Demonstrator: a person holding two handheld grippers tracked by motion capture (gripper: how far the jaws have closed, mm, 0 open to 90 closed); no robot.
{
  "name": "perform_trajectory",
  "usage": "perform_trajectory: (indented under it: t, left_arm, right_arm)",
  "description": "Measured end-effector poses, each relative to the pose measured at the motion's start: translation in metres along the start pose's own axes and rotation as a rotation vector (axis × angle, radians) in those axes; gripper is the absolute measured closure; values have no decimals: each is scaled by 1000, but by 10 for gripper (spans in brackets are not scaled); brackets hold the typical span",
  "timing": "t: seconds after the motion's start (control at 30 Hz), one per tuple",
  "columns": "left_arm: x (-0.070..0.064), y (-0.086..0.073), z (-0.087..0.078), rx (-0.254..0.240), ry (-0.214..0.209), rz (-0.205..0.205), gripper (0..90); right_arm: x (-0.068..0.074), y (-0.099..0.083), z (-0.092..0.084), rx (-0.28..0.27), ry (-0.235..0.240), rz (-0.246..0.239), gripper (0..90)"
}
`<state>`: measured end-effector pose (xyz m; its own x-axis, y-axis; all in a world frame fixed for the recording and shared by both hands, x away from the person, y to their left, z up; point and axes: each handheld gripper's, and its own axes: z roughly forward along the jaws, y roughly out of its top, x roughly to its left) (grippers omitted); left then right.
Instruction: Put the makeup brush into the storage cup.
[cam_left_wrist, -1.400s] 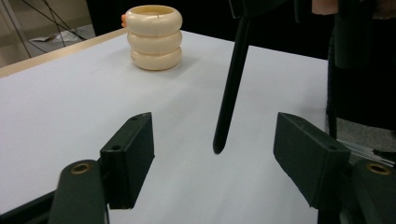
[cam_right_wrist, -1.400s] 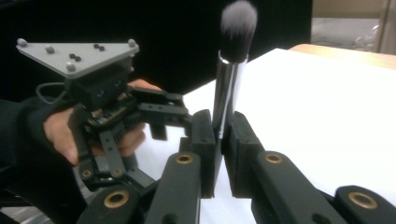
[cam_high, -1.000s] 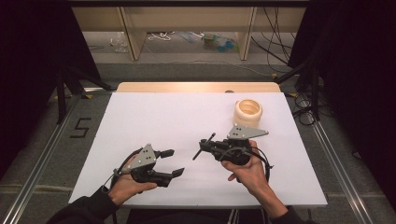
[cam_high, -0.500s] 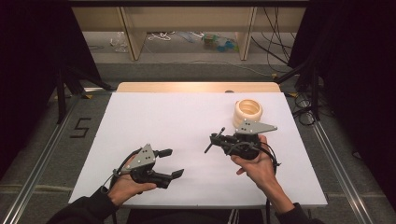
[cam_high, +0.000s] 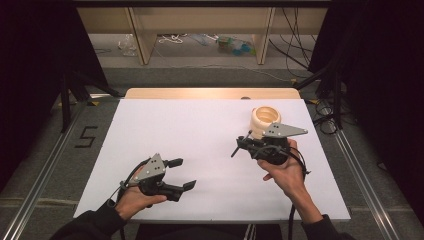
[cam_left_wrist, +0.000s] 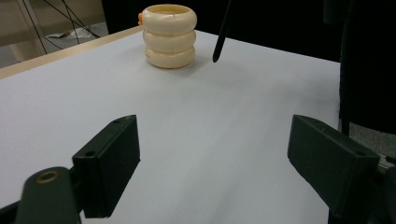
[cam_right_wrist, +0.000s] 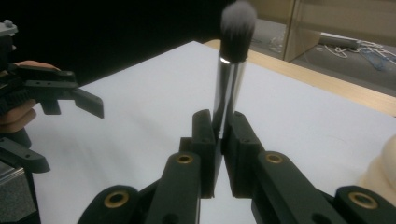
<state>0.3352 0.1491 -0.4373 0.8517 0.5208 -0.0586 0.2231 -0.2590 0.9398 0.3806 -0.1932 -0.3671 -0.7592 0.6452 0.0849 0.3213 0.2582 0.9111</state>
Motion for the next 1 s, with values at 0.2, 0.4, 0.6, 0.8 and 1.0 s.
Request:
perform_trajectory:
  t: [0.2, 0.4, 0.6, 0.8, 1.0]
  left_arm:
    - [0, 0, 0, -1, 1, -3, 169]
    - [1, 0, 1, -2, -3, -7, 171]
    - [0, 0, 1, 4, 1, -11, 171]
    - [1, 0, 1, 9, -1, -6, 172]
    - [0, -1, 1, 11, 1, -14, 173]
  right_arm:
    - [-10, 1, -6, 15, -42, -9, 839]
    - [-18, 1, -11, 39, -78, -22, 839]
    - [-29, 1, -16, 32, -114, -19, 839]
    - [-40, 2, -24, 31, -144, -7, 839]
    - [-52, 6, -32, 29, -179, 3, 839]
